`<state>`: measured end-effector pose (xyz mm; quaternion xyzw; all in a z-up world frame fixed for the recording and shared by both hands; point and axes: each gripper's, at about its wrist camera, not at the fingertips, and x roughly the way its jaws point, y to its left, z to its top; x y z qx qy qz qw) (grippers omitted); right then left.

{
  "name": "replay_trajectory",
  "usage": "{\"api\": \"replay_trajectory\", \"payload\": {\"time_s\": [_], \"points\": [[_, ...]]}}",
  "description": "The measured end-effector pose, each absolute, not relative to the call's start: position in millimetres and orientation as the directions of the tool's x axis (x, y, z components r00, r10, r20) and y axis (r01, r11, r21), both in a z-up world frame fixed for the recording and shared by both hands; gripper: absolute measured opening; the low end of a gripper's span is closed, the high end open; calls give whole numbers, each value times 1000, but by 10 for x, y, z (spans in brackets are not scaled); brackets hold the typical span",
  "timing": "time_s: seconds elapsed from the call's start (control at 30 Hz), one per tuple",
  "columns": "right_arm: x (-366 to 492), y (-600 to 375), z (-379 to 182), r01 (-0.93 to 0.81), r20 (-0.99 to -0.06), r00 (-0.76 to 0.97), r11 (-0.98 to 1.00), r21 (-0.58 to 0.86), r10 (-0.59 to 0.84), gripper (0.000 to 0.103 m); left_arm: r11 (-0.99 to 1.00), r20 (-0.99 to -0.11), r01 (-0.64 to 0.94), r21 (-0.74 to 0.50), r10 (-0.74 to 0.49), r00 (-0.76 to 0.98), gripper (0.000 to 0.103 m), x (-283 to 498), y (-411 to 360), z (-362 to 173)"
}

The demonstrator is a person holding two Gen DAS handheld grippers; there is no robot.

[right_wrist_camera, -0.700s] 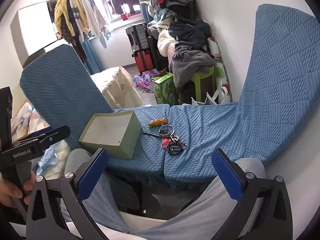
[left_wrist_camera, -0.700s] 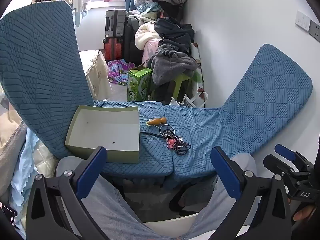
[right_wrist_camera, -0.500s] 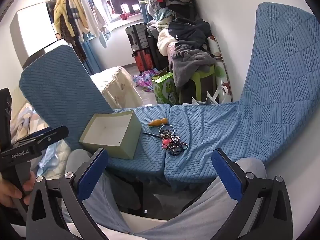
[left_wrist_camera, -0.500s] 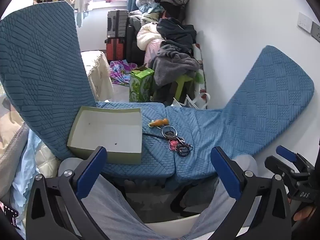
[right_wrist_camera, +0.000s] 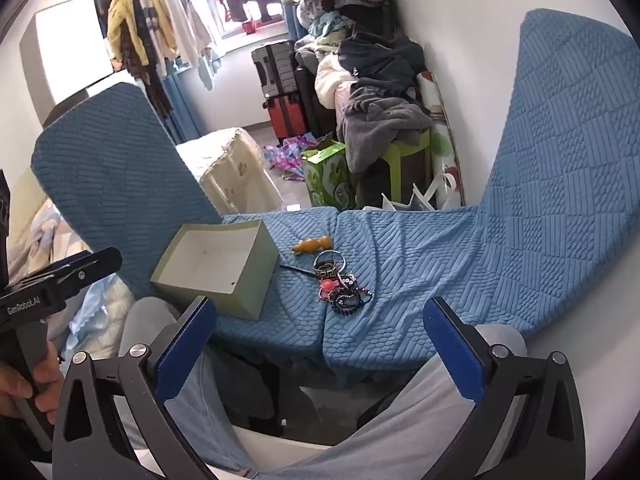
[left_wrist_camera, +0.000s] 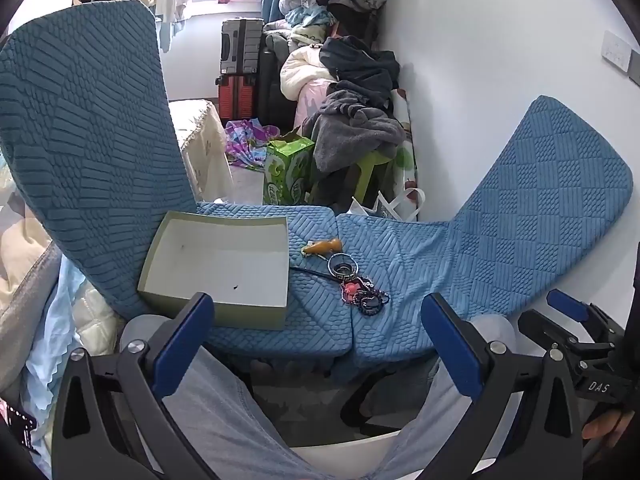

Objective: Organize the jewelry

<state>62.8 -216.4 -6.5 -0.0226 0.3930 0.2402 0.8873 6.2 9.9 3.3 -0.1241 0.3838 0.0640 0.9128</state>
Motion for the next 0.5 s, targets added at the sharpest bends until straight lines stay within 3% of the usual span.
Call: {"api": "replay_trajectory", "payload": {"time_s": [0.5], "points": [[701, -2142, -90, -443, -708, 588, 888, 123, 391, 103, 950, -717, -246, -190, 37, 696, 103, 95, 143, -46]]}}
